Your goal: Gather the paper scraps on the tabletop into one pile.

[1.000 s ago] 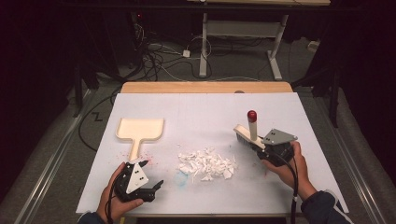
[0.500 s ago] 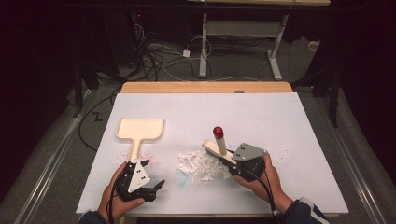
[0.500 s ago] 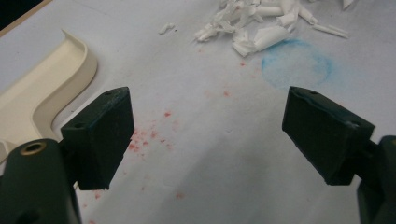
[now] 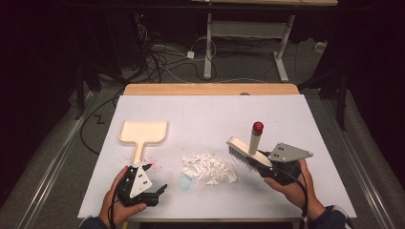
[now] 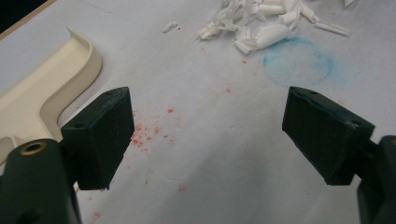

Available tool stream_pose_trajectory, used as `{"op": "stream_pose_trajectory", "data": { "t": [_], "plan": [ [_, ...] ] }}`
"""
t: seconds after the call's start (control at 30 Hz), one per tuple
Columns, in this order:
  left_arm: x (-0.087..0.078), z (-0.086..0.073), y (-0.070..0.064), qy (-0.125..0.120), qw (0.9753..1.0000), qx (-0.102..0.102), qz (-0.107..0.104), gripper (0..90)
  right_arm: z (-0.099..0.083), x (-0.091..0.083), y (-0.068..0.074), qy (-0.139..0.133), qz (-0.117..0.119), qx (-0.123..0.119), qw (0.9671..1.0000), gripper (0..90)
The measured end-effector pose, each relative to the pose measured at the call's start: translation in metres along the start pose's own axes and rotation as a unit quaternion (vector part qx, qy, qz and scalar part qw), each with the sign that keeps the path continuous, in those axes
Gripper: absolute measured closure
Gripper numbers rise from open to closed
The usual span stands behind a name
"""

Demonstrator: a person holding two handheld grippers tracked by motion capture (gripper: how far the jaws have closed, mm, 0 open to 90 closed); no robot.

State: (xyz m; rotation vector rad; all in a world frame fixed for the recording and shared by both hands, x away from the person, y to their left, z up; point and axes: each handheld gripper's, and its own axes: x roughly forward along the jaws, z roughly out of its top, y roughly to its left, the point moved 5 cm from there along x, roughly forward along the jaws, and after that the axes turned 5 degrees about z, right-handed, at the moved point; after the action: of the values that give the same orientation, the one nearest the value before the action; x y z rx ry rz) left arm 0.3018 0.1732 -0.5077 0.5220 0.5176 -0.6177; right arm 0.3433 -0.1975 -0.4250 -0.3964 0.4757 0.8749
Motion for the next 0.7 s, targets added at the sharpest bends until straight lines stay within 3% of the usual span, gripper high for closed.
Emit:
{"op": "stream_pose_trajectory", "data": {
  "t": [0.2, 0.37, 0.47, 0.5, 0.53, 0.67, 0.7],
  "plan": [
    [0.001, 0.001, -0.001, 0.002, 1.0, 0.004, -0.003, 16.0, -0.016, -0.007, -0.008, 0.025, -0.023, 0.001, 0.9994, 67.6],
    [0.002, 0.001, -0.002, 0.003, 1.0, 0.008, -0.005, 16.0, -0.031, 0.003, -0.012, 0.072, -0.031, 0.009, 0.9969, 67.7],
    [0.003, 0.001, -0.002, 0.003, 0.9999, 0.009, -0.007, 16.0, -0.031, 0.014, -0.004, 0.073, -0.009, 0.008, 0.9972, 67.7],
    [0.003, 0.001, -0.002, 0.004, 0.9999, 0.009, -0.007, 16.0, -0.027, 0.02, 0.006, 0.072, 0.005, -0.004, 0.9974, 67.5],
    [0.004, 0.001, -0.003, 0.004, 0.9999, 0.009, -0.008, 16.0, -0.027, 0.02, 0.006, 0.072, 0.005, -0.004, 0.9974, 67.5],
    [0.004, 0.001, -0.003, 0.006, 0.9999, 0.011, -0.009, 16.2, -0.008, 0.03, 0.027, 0.033, 0.055, -0.011, 0.9979, 67.6],
    [0.003, 0.001, -0.003, 0.005, 0.9999, 0.011, -0.009, 16.2, -0.008, 0.03, 0.027, 0.033, 0.055, -0.011, 0.9979, 67.6]
  ]
}}
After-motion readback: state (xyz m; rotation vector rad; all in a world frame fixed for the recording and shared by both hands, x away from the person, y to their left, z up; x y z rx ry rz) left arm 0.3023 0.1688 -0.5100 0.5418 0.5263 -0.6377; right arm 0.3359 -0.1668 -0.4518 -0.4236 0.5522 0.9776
